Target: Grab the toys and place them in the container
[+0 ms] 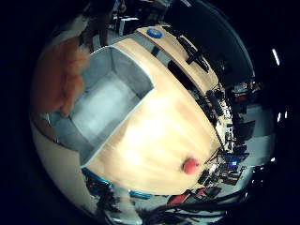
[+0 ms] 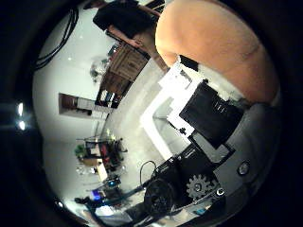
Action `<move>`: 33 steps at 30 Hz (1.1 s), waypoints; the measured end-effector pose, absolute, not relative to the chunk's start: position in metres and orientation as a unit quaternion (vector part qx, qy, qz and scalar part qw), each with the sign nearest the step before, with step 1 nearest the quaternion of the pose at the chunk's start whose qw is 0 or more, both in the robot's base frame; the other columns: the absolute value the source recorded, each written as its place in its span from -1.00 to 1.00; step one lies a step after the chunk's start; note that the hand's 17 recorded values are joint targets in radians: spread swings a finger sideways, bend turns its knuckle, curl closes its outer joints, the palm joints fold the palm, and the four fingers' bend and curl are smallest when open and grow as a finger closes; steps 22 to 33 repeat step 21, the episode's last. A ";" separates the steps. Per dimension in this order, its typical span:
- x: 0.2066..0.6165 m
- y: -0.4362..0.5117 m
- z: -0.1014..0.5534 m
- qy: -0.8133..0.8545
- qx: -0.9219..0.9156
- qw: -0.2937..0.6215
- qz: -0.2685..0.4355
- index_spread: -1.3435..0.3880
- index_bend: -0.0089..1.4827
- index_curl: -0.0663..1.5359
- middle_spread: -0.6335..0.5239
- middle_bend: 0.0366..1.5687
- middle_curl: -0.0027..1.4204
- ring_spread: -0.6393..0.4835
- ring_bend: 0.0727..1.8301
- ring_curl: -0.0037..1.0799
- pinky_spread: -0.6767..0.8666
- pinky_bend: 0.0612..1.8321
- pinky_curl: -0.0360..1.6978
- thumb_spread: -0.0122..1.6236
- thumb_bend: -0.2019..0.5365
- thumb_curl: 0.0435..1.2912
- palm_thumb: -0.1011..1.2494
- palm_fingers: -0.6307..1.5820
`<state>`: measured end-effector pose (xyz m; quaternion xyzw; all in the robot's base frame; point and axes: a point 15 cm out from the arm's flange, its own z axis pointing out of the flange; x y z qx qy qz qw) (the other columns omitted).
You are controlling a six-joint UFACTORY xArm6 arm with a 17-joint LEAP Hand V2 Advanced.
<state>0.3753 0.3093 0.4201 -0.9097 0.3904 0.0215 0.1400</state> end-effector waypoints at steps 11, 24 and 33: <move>0.360 0.302 0.406 0.366 -0.927 0.076 0.031 -0.09 -0.73 -0.16 -0.40 -0.38 -0.29 -0.20 -0.15 -0.32 -0.29 0.08 -0.45 0.07 -0.74 -0.64 -0.48 -0.34; 0.362 0.306 0.404 0.349 -0.934 0.062 0.038 -0.01 -0.77 -0.35 -0.12 -0.57 -0.43 0.14 -0.46 -0.55 0.29 -0.10 -0.61 -0.05 -0.58 -0.60 -0.72 -0.43; 0.362 0.306 0.404 0.349 -0.934 0.062 0.038 -0.01 -0.77 -0.35 -0.12 -0.57 -0.43 0.14 -0.46 -0.55 0.29 -0.10 -0.61 -0.05 -0.58 -0.60 -0.72 -0.43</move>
